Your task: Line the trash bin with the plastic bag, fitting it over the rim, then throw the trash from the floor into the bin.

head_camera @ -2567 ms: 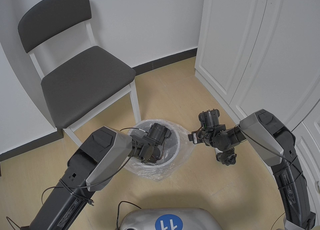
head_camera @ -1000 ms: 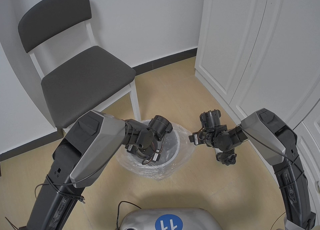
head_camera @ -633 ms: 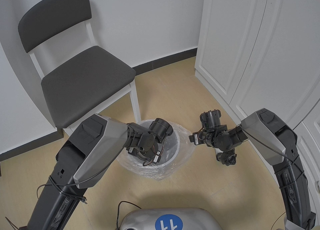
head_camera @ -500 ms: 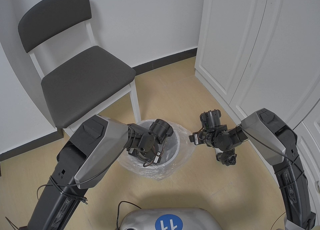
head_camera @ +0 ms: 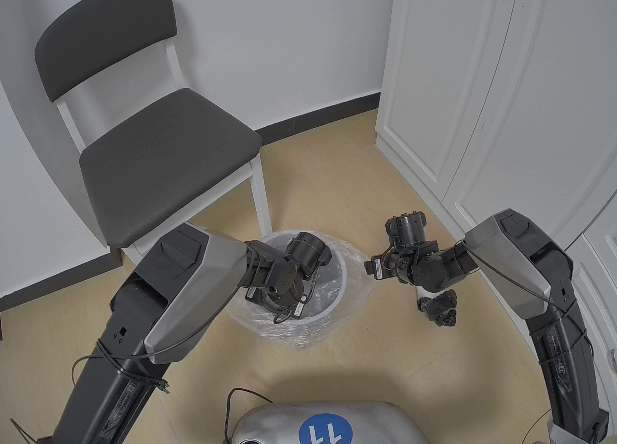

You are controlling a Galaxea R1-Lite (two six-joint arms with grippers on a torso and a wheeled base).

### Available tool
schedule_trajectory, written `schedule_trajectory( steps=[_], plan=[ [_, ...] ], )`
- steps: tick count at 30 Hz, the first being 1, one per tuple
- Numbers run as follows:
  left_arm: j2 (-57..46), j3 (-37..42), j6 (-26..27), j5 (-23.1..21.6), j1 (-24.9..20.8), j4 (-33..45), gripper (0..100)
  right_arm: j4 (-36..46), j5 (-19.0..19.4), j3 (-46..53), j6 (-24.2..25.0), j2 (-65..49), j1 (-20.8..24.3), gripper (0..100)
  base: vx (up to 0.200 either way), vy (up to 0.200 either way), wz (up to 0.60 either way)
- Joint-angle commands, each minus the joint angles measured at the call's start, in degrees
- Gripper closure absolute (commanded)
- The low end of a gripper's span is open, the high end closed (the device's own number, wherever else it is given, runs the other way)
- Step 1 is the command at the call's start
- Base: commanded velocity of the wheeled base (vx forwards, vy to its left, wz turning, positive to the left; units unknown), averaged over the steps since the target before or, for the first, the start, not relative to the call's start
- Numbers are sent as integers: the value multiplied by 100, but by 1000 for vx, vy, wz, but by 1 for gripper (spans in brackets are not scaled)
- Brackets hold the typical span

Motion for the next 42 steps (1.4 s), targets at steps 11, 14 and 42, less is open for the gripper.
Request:
schedule_trajectory(
  steps=[11, 14, 42],
  plan=[
    [-580, 871, -35, 8, -80, -193, 100, -1, 1, 7, 0, -4, -5, 0, 0, 0, 0],
    [-791, 1310, -35, -1, -151, -606, 100, -1, 1, 7, 0, -4, -5, 0, 0, 0, 0],
    [-1064, 3182, -228, -168, -915, -2583, 100, -1, 1, 34, 0, 40, 30, 0, 0, 0, 0]
  ],
)
